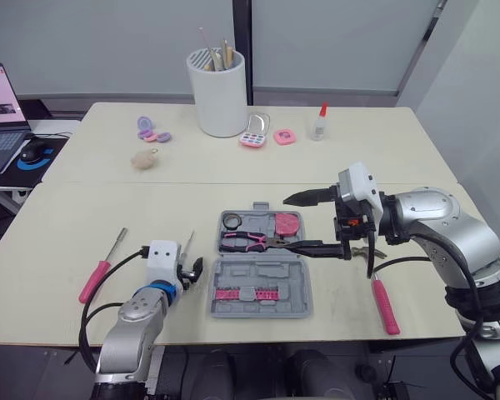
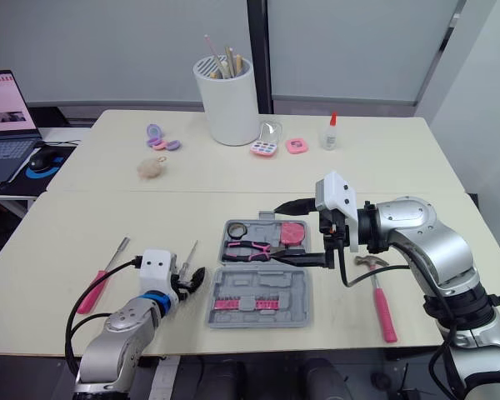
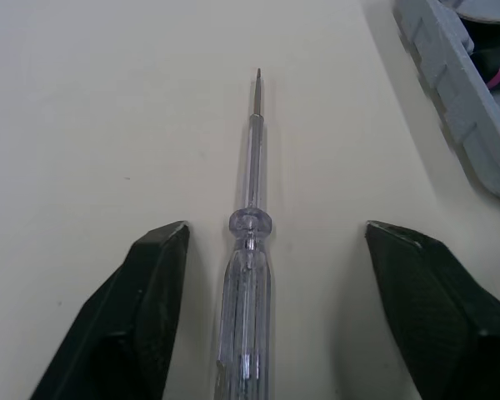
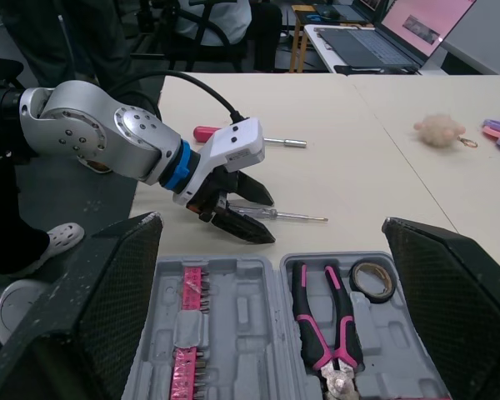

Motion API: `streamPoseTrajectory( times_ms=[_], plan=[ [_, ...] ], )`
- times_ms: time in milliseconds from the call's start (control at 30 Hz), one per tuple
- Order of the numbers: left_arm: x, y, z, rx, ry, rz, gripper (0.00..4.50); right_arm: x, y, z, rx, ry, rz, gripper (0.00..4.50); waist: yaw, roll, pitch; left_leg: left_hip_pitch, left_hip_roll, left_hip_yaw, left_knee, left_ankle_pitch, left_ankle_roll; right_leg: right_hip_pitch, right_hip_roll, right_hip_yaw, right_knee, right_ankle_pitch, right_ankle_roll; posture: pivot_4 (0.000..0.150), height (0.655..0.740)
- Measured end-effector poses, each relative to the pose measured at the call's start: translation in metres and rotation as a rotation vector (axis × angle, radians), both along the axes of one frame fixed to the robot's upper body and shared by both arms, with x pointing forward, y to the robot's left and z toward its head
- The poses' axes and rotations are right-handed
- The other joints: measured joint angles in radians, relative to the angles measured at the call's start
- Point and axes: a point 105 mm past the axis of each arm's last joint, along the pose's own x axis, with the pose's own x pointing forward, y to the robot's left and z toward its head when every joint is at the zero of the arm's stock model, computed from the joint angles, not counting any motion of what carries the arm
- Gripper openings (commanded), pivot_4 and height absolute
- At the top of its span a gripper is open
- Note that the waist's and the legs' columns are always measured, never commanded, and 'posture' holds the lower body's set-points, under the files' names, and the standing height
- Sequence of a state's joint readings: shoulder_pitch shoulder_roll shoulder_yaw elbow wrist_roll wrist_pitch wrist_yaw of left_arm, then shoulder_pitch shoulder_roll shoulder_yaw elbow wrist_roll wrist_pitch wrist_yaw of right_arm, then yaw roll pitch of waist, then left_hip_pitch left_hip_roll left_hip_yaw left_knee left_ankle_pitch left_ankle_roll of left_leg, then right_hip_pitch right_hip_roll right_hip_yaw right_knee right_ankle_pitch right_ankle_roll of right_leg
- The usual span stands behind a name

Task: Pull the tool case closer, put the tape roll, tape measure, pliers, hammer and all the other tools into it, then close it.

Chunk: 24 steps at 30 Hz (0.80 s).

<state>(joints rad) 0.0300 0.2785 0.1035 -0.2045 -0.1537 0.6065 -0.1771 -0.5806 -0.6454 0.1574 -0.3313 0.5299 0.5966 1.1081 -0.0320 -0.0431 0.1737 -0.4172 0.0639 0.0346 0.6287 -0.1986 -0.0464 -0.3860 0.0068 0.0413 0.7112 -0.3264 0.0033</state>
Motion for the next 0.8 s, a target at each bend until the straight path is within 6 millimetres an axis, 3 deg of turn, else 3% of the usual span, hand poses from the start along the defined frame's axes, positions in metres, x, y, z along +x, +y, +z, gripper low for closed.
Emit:
streamPoseTrajectory(
  times_ms=[267, 600, 700, 800],
  plan=[
    [0.000, 0.004, 0.000, 0.005, 0.001, 0.019, 0.20, 0.000, 0.000, 0.000, 0.001, -0.001, -0.004, 4.50, 0.000, 0.000, 0.000, 0.000, 0.000, 0.000, 0.000, 0.000, 0.000, 0.000, 0.000, 0.000, 0.000, 0.000, 0.000, 0.150, 0.7400],
    [-0.002, 0.011, 0.004, 0.004, -0.006, -0.004, 0.20, 0.000, 0.000, -0.001, 0.002, -0.004, -0.001, 4.50, -0.001, 0.000, 0.000, 0.000, 0.000, 0.000, 0.000, 0.000, 0.000, 0.000, 0.000, 0.000, 0.000, 0.000, 0.000, 0.150, 0.7400],
    [-0.001, 0.016, 0.028, 0.022, -0.064, -0.084, 0.20, 0.000, -0.001, 0.000, 0.000, -0.014, 0.003, 4.50, 0.000, -0.001, 0.000, -0.001, 0.000, 0.000, 0.000, 0.000, 0.000, -0.001, 0.000, -0.001, 0.000, 0.000, 0.000, 0.150, 0.7400],
    [-0.004, 0.014, 0.059, 0.093, -0.105, -0.272, 0.20, 0.001, -0.004, -0.001, -0.013, -0.017, -0.006, 4.50, 0.000, 0.000, 0.001, 0.000, 0.001, 0.000, -0.001, 0.000, 0.000, -0.001, 0.000, 0.000, -0.001, 0.000, 0.000, 0.150, 0.7400]
  ],
)
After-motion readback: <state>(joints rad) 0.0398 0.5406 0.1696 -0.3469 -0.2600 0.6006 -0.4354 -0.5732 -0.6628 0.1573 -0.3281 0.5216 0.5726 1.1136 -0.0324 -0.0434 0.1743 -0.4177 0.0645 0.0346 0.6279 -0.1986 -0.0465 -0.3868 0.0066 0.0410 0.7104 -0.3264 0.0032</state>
